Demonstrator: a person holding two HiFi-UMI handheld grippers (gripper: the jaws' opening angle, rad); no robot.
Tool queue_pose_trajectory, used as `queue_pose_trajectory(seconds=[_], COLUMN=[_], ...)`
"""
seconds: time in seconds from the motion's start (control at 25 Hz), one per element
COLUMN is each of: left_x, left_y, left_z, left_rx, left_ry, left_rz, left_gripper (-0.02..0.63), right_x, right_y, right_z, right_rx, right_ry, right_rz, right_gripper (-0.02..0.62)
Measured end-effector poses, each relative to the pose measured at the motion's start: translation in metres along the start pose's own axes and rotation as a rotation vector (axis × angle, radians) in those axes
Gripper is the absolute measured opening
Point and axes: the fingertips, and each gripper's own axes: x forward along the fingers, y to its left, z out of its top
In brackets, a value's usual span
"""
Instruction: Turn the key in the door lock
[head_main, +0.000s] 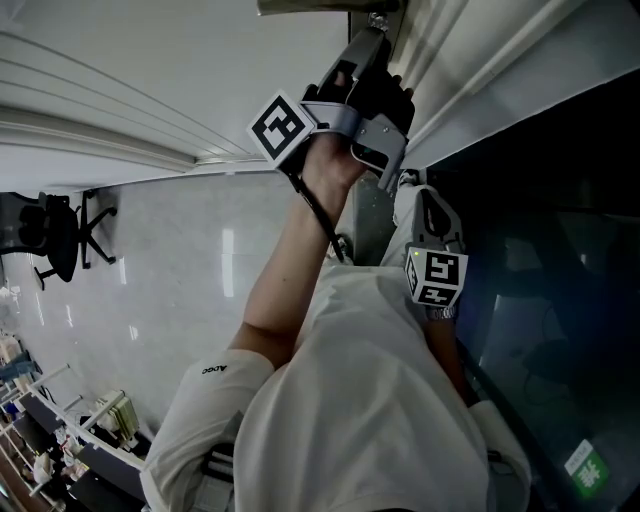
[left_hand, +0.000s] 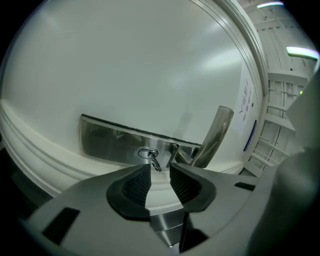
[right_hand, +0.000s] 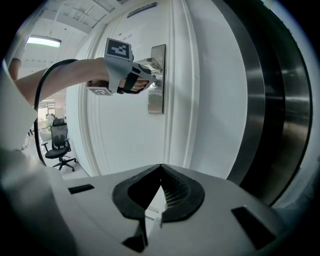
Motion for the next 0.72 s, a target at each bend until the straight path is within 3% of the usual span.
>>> queue_pose_trajectory(seconds=[0.44, 0.72], left_x=[0.011, 0.014], left_y=[0.012, 0.009], left_z=[0.006, 0.005], left_rx=[-0.054, -0.01], left_ry=[-0.036, -0.01], left_rz=[0.021, 0.022], left_gripper=[0.104, 0.061], right_x=[0.003, 0.008], right_y=[-0.007, -0.005], right_z=[0.003, 0.003], right_rx=[0.005, 0.001], right_ry=[0.001, 0.004], right_rz=[-0.013, -0.006], right_gripper=[0.002, 0.002])
